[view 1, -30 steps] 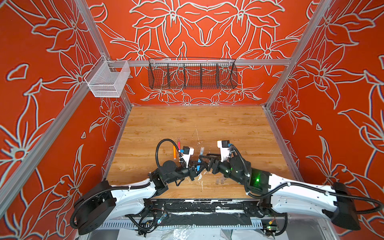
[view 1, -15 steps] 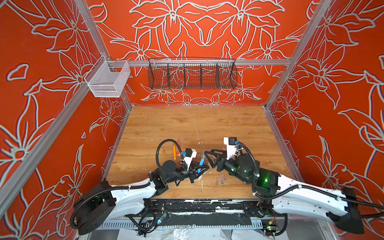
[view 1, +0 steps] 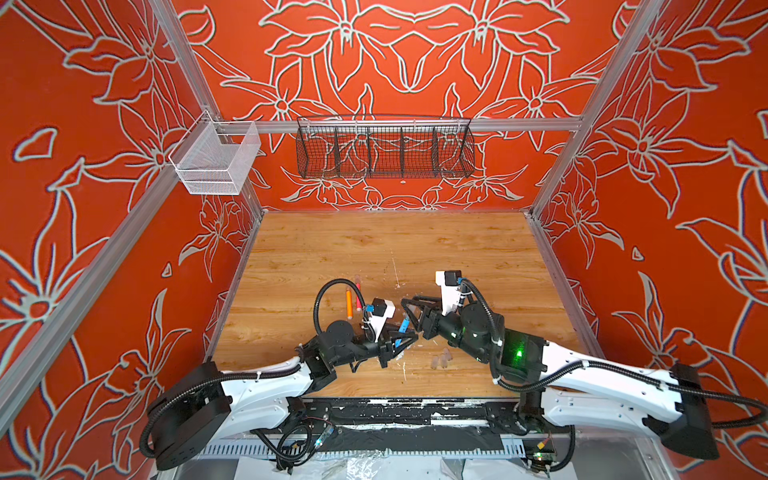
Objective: Insert the pens into the pen caps
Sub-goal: 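Press the cap down onto the blue marker with the right gripper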
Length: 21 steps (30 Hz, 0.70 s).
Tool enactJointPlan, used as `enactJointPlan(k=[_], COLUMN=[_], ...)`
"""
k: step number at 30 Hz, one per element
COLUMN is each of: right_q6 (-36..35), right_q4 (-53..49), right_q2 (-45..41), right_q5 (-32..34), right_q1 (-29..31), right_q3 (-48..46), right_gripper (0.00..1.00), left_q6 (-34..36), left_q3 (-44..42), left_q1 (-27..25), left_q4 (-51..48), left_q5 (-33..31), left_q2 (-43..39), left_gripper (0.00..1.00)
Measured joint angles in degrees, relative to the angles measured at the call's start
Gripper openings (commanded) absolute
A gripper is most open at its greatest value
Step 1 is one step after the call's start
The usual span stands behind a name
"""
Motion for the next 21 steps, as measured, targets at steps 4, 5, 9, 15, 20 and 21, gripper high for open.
enactJointPlan(k=[4, 5, 9, 15, 20, 21], right_q6=[0.2, 0.2, 0.4, 0.7, 1.3, 1.6], right_q4=[-0.1, -0.2, -0.2, -0.3, -0.1, 0.0], right_q2=[0.9, 1.1, 1.7, 2.2, 3.1, 3.1], right_q5=[0.0, 0.0, 0.0, 0.0, 0.0, 0.1], right_q1=[0.0, 0.0, 0.0, 0.0, 0.0, -0.1], right_q3=[1.0, 1.1, 1.3, 1.3, 1.3, 1.2], right_gripper=[0.39, 0.37, 0.31, 0.24, 0.13, 0.11], left_q6=[0.0, 0.0, 0.0, 0.0, -0.7, -0.9], left_q3=[0.0, 0.0, 0.0, 0.0, 0.3, 0.6], left_q1=[0.0, 0.0, 0.0, 0.0, 0.0, 0.0], left_q4=[0.0, 0.0, 0.0, 0.0, -0.5, -1.0], left_q5=[0.0, 0.1, 0.2, 0.5, 0.1, -0.1], left_q2=[0.0, 0.0, 0.0, 0.0, 0.0, 0.0], left_gripper=[0.00, 0.00, 0.00, 0.00, 0.00, 0.00])
